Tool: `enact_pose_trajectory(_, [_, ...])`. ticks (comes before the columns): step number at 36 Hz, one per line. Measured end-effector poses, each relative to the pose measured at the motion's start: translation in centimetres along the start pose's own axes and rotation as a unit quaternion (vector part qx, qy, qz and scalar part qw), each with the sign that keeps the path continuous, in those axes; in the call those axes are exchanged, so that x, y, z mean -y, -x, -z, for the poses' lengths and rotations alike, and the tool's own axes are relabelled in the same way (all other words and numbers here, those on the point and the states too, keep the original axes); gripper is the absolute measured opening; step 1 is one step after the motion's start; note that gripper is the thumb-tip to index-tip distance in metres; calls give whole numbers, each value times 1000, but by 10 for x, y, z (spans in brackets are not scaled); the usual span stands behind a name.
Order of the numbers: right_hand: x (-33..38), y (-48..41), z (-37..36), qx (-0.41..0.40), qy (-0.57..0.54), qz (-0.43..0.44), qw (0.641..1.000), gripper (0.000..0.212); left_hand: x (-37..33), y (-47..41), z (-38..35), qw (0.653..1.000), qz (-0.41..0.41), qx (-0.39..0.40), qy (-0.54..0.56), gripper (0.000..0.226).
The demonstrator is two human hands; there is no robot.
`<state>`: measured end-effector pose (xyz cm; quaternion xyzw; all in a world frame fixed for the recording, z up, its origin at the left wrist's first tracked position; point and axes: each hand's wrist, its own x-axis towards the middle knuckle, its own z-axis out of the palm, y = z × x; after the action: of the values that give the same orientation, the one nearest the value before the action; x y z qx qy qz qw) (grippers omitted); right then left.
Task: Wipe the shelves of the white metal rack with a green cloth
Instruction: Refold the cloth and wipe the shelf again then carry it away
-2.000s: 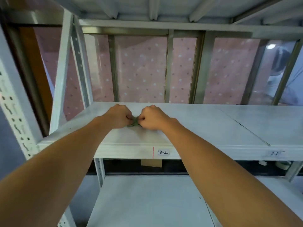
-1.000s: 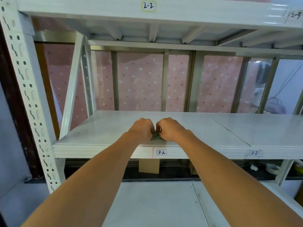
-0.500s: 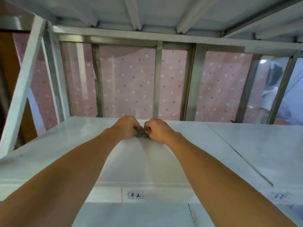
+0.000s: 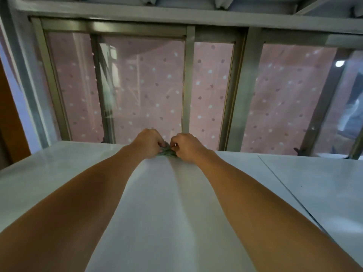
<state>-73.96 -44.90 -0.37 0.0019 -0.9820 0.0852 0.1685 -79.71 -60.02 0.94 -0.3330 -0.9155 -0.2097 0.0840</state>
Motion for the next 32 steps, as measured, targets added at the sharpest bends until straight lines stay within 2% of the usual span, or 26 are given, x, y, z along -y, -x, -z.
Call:
enact_pose_trajectory(8, [-25,2,5,-3,3,-20,1000,22,-17,-18,-15,1000,6,-5,24,22])
enact_pose_trajectory(16, [-16,36,14,-16,36,-36,999,20,-31,0,-16,998,39,17,44,20])
enact_pose_trajectory(24, [8,99,36,-34,83,-64,994,24,-63,58,-6,998,32,36,39,23])
enact_pose_trajectory(32, [53,187,60,-24,75,-116,990,30,-99,142,8,999,16,43,29,28])
